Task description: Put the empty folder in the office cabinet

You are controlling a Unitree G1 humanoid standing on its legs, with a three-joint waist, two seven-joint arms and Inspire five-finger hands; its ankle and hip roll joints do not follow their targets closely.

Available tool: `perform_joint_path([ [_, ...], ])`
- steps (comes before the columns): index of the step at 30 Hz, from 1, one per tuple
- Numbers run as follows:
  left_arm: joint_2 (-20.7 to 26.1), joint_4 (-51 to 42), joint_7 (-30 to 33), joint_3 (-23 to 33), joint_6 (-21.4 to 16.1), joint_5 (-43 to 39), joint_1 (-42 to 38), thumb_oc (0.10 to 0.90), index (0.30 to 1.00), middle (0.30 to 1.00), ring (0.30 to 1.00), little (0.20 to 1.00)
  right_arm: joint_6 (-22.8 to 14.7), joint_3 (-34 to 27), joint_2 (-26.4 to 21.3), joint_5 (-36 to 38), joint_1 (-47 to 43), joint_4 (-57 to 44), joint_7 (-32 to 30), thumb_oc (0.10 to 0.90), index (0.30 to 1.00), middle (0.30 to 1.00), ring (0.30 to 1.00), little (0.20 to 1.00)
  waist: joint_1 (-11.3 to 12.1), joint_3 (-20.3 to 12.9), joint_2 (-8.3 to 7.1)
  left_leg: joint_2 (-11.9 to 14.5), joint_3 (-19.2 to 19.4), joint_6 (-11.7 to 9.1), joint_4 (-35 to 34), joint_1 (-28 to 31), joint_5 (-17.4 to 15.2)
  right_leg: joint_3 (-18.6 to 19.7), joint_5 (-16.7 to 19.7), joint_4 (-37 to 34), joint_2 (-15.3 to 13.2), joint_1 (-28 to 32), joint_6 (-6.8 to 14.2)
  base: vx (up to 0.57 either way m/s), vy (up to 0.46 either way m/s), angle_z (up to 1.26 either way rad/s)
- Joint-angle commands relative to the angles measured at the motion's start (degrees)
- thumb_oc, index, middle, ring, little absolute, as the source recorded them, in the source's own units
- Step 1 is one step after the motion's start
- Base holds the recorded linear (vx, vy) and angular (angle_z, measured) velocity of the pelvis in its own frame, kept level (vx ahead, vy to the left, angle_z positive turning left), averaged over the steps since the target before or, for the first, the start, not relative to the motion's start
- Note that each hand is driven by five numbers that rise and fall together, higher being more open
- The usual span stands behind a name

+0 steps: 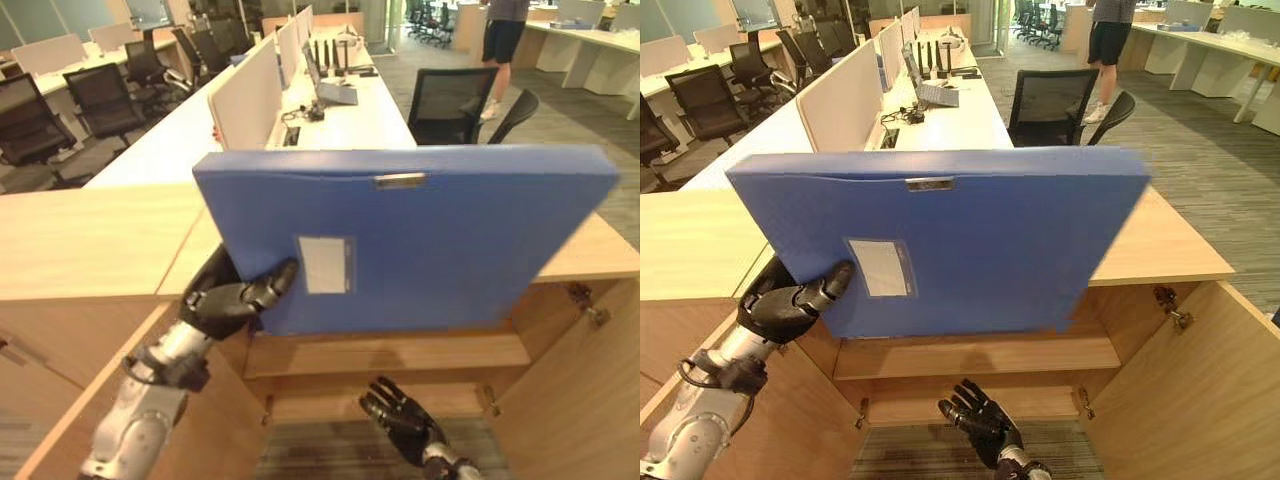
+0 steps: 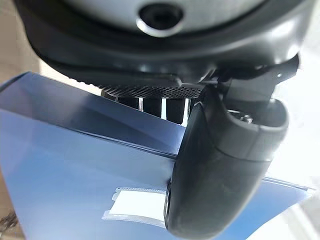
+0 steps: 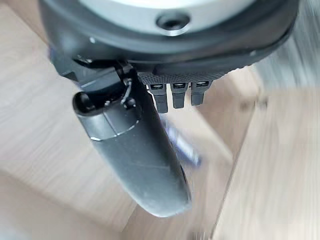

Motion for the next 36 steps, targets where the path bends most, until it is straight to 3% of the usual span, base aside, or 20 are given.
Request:
perform_joint_path([
  [1,-0.49,-2.22,-0.64,5.29,-8.34,-1.49,-7.86,0.400,0.300,0.300,0.300,0.300,-1.20,1.08,1.52,7.26,-3.58,-8.40,5.57,0.800,0.900,0.900,0.900,0.900,-0.15,0.02,-1.74,0.38,0.29,-0.68,-0.07,1.94,-3.17,-0.27,-4.03,3.39,-5.29,2.26,5.61,0.00,0.000,0.00],
  [7,-3.58,-1.23,0.84,4.23,-8.52,0.18,-5.74,0.400,0.300,0.300,0.300,0.300,-2.48,1.96,2.04,14.09,-5.06,-17.99,5.40,0.800,0.900,0.900,0.900,0.900,0.00,0.02,-1.30,0.80,-0.47,-1.03,-0.07,1.39,-2.62,-1.18,-4.17,2.84,-4.87,2.70,5.15,-0.01,-0.016,0.04],
  [15,-5.84,-0.83,1.60,3.57,-8.65,0.98,-3.89,0.400,0.300,0.300,0.300,0.300,-4.25,3.20,1.87,16.98,-7.74,-26.66,5.76,0.800,0.900,0.900,0.900,0.900,0.11,0.16,-0.68,1.10,-1.14,-1.18,-0.07,0.96,-2.31,-2.04,-4.26,2.33,-4.72,3.19,4.80,0.00,-0.011,0.06],
  [36,-7.20,0.71,1.90,-0.98,-5.48,1.99,2.48,0.400,0.300,0.300,0.300,0.300,-10.37,-0.05,3.95,20.39,-11.69,-34.31,2.48,0.800,0.900,0.900,0.900,0.900,0.31,0.73,0.44,0.78,-2.24,-1.03,-0.07,-0.21,-2.10,-3.08,-4.37,2.34,-4.83,3.17,4.50,0.00,0.000,0.01],
])
